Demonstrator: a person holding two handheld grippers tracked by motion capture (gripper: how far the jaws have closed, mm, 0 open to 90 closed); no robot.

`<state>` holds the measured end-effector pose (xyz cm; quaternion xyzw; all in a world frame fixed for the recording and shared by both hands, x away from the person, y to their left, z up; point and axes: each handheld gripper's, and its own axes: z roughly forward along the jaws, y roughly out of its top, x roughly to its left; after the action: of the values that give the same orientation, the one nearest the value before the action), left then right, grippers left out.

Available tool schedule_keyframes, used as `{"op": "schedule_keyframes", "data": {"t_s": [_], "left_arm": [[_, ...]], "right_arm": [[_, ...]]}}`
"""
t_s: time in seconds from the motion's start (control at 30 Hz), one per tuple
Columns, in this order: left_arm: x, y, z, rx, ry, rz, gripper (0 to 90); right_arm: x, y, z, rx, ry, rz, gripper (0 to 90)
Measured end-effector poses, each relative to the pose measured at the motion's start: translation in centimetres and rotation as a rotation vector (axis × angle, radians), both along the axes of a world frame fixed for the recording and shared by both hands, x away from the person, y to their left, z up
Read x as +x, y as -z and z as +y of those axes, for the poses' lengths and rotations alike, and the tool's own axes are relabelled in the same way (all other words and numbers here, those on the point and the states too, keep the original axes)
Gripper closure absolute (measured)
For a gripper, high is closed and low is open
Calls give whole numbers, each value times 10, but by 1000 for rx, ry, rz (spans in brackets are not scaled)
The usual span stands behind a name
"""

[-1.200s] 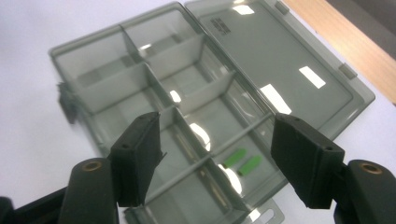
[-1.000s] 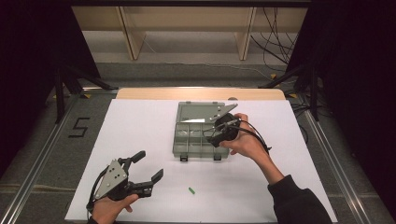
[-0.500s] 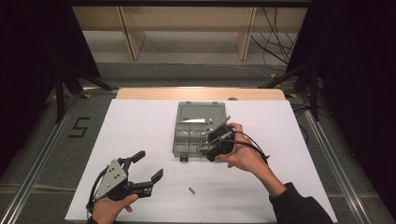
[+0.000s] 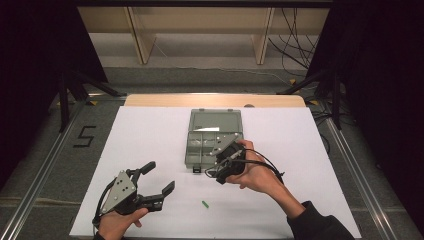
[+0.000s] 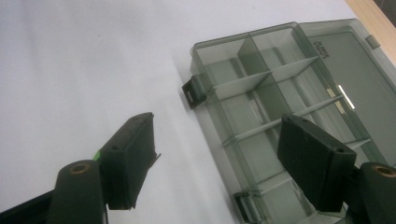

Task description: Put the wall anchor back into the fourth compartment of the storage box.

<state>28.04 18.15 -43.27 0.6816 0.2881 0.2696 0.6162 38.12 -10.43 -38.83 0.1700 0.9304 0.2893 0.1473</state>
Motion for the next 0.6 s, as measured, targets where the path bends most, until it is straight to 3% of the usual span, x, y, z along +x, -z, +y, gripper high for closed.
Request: {"op": "schedule_keyframes", "data": {"t_s": [0.3, 0.6], "left_arm": [[0, 0, 0, -1, 0, 2, 162], [0, 0, 0, -1, 0, -1, 162]], "right_arm": [[-9, 4, 5, -15, -21, 5, 284], [-19, 12, 14, -24, -58, 38, 285]]}}
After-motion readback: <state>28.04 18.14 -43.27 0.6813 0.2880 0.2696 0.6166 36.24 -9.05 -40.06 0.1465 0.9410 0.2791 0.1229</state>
